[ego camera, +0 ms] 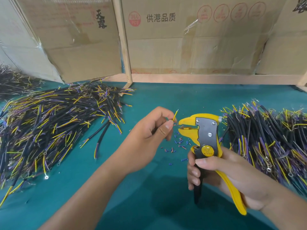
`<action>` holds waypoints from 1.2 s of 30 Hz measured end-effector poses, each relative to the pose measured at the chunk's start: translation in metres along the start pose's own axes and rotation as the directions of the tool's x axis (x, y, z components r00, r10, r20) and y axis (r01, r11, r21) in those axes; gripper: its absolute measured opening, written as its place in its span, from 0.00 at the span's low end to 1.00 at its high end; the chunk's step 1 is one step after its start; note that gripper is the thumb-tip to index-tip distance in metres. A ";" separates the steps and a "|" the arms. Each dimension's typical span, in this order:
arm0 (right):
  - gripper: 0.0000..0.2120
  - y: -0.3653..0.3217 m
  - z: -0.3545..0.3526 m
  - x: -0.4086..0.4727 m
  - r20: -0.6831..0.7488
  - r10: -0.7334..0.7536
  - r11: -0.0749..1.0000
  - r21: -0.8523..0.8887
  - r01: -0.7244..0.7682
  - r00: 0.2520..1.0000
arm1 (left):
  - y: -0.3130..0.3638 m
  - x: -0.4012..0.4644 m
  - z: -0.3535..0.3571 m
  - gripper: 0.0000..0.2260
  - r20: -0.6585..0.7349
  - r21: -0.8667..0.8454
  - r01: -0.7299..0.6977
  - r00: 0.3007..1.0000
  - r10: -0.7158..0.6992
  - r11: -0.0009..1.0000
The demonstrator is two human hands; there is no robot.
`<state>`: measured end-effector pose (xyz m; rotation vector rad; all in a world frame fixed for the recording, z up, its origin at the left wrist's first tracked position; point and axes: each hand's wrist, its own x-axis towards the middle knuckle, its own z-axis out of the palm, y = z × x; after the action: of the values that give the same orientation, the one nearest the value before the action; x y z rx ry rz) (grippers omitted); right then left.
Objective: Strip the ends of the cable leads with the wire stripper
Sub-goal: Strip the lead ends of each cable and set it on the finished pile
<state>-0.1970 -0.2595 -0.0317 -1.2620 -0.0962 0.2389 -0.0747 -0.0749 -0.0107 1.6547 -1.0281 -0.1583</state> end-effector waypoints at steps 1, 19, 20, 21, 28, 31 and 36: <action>0.11 0.001 0.001 0.000 -0.001 -0.006 1.000 0.010 0.006 1.000 | 0.000 0.000 0.001 0.05 0.002 -0.013 0.001 1.000 -0.001 1.000; 0.13 0.008 0.007 0.002 -0.072 0.015 0.999 0.035 -0.012 0.997 | 0.004 -0.002 0.008 0.07 0.038 -0.032 0.060 0.998 -0.059 0.998; 0.14 0.008 0.007 0.002 -0.079 0.018 0.999 0.037 -0.015 0.997 | 0.004 -0.002 0.009 0.07 0.040 -0.028 0.057 0.998 -0.055 0.998; 0.15 0.008 0.008 0.002 -0.083 0.021 0.999 0.038 -0.018 0.996 | 0.004 -0.002 0.009 0.06 0.042 -0.028 0.056 0.998 -0.055 0.998; 0.16 0.007 0.009 0.001 -0.093 0.063 0.998 0.031 -0.060 0.994 | 0.006 -0.003 0.008 0.07 0.055 0.010 0.087 0.995 -0.088 0.996; 0.18 0.007 0.010 0.002 -0.103 0.088 0.996 0.039 -0.084 0.991 | 0.005 -0.004 0.008 0.06 0.069 0.087 0.071 0.995 -0.077 0.994; 0.21 0.006 0.008 0.003 -0.132 0.130 0.990 0.069 -0.122 0.983 | 0.003 -0.006 0.003 0.06 0.102 0.179 0.056 0.992 -0.075 0.982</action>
<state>-0.1970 -0.2496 -0.0355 -1.2217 0.1084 0.2620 -0.0812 -0.0730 -0.0113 1.8587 -1.0952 -0.2070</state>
